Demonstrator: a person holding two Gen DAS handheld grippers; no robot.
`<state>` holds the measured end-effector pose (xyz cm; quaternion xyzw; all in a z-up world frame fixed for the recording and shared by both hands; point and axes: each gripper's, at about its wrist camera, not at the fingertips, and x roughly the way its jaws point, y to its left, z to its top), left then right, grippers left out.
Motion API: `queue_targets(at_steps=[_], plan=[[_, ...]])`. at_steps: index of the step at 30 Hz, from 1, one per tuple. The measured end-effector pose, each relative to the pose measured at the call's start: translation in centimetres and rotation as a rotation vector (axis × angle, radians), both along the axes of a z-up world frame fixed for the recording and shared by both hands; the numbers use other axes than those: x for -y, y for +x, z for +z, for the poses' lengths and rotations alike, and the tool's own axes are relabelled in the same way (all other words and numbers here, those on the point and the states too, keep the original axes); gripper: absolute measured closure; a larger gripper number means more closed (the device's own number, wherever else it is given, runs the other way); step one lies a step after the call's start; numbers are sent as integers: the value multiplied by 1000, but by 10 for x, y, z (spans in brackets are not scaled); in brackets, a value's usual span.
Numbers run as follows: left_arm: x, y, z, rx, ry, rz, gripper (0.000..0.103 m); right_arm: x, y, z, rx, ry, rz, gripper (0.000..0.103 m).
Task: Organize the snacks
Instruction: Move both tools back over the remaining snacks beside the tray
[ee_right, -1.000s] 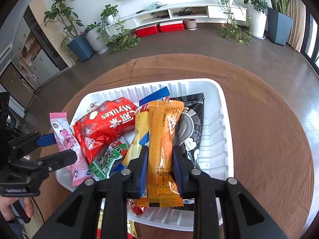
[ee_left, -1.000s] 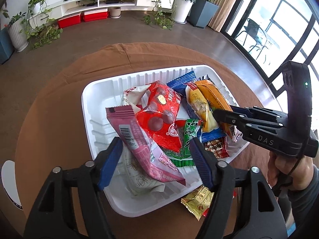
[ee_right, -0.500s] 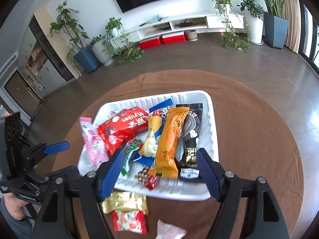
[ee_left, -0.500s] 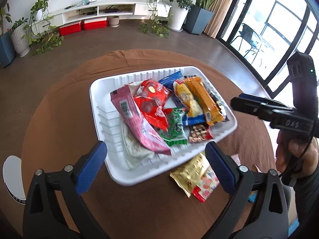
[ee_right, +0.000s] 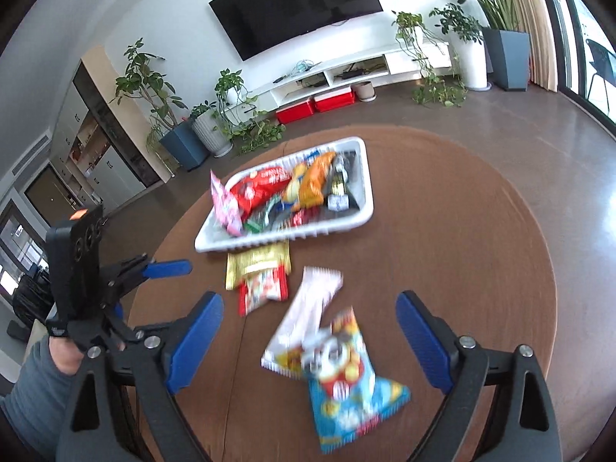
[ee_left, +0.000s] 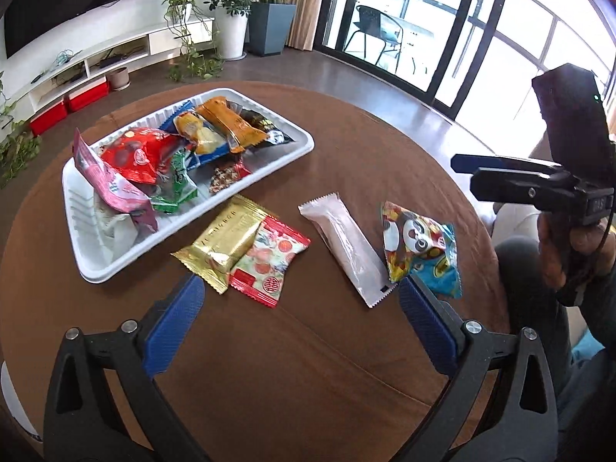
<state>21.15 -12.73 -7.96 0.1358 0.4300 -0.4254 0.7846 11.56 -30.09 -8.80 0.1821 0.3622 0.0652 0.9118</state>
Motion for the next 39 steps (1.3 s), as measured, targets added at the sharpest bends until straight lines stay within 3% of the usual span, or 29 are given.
queue_targets(at_steps=[8,14,20,23,27,31,39], plan=[[18,21,-15,-38,36,-20,1,-8,-33,-33,-59,54,4,12],[44,51,-26,-51,160,-108,3,-8,-37,-33,-34,54,15,15],[61,75,-30,-89,172,-161,3,-9,-37,-36,-44,68,32,16],[68,82,-39,-96,228,-159,3,-9,-37,-37,-47,73,32,16],[71,91,-49,-113,232,-153,3,-7,-37,-37,-46,69,30,16],[73,94,-55,-115,236,-162,3,-7,-36,-38,-55,72,29,16],[79,63,-57,-152,227,-260,2,-11,-36,-39,-64,61,38,17]])
